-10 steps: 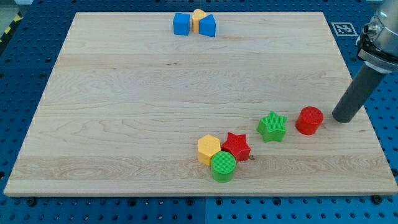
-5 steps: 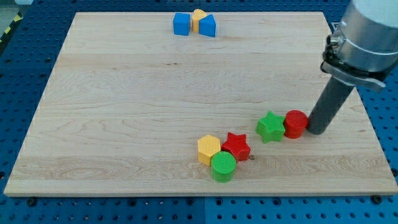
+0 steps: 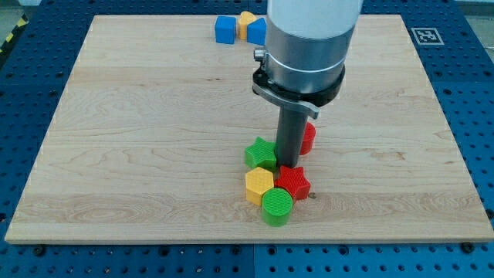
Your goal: Push the green star red circle to the left side
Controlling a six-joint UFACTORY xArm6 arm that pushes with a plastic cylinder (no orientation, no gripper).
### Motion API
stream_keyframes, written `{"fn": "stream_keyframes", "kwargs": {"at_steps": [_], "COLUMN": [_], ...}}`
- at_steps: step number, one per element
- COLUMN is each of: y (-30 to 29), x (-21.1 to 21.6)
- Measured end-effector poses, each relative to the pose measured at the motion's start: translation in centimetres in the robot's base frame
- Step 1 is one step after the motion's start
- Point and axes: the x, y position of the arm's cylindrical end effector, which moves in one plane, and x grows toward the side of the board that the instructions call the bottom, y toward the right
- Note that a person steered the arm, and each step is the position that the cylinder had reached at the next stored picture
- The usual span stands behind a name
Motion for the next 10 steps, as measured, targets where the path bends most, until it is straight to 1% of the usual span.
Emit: {"fn": "stream_keyframes", "kwargs": {"at_steps": [1,4,5,6,7,8,9,10], "y": [0.3,10.2,10.5,9.4,9.3,8.5,7.2,6.0], "x": [-0.7,-2.1,-6.5,-8.0,-7.4,-5.6,-5.0,-5.2]}}
